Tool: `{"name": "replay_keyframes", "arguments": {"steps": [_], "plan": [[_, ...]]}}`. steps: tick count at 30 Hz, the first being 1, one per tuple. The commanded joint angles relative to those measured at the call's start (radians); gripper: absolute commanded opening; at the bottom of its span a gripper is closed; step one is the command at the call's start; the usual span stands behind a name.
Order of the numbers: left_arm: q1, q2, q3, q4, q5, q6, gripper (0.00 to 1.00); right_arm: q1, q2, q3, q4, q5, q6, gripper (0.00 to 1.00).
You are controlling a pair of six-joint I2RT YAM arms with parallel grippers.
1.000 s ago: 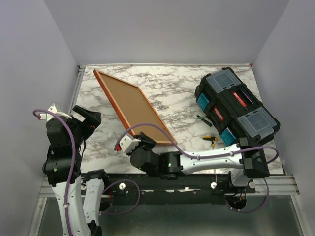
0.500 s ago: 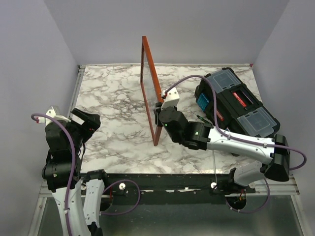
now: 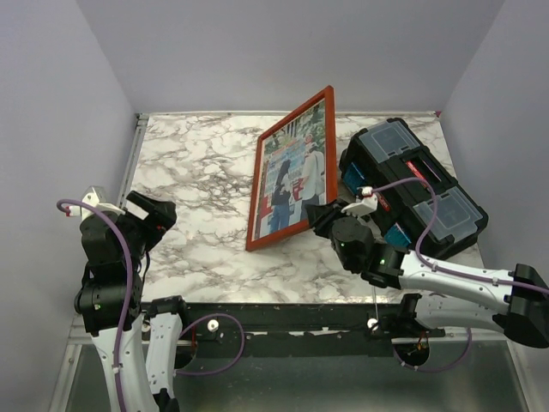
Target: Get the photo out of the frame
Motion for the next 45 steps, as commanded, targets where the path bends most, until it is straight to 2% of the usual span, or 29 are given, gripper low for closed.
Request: {"name": "replay_keyframes", "arguments": {"steps": [1, 6, 16, 25, 29, 30, 31, 34, 36, 38, 40, 45], "plan": [[0.004, -0.019, -0.013, -0.003, 0.034, 0.01, 0.88, -0.01, 0.027, -0.151, 0.008, -0.105, 0.102, 0.01], [0.004, -0.032, -0.036, -0.001, 0.041, 0.009, 0.88, -0.049, 0.059, -0.267, 0.127, -0.166, 0.096, 0.01], [0.004, -0.044, -0.058, -0.004, 0.047, 0.007, 0.88, -0.105, 0.197, -0.339, 0.223, -0.232, 0.18, 0.01], [0.004, -0.049, -0.1, -0.001, 0.059, 0.007, 0.88, -0.107, 0.202, -0.408, 0.106, -0.162, 0.334, 0.01], [0.004, -0.052, -0.119, 0.009, 0.067, -0.002, 0.88, -0.107, 0.217, -0.444, 0.127, -0.172, 0.33, 0.02], [0.004, -0.053, -0.121, 0.011, 0.07, -0.003, 0.88, -0.106, 0.222, -0.449, 0.13, -0.177, 0.328, 0.06], [0.004, -0.052, -0.122, 0.013, 0.072, -0.004, 0.88, -0.107, 0.225, -0.451, 0.13, -0.178, 0.326, 0.16], [0.004, -0.05, -0.13, 0.017, 0.071, -0.002, 0.88, -0.107, 0.223, -0.428, 0.037, -0.189, 0.335, 0.68], [0.004, -0.049, -0.144, 0.024, 0.067, 0.008, 0.88, -0.106, 0.213, -0.397, -0.076, -0.219, 0.344, 0.89], [0.004, -0.047, -0.166, 0.032, 0.066, 0.028, 0.89, -0.107, 0.193, -0.356, -0.251, -0.254, 0.384, 0.97], [0.004, -0.038, -0.195, 0.039, 0.081, 0.043, 0.89, -0.106, 0.155, -0.33, -0.375, -0.29, 0.398, 1.0], [0.004, -0.027, -0.27, 0.114, 0.197, 0.072, 0.89, -0.107, -0.026, -0.313, -0.631, -0.326, 0.416, 1.0]]}}
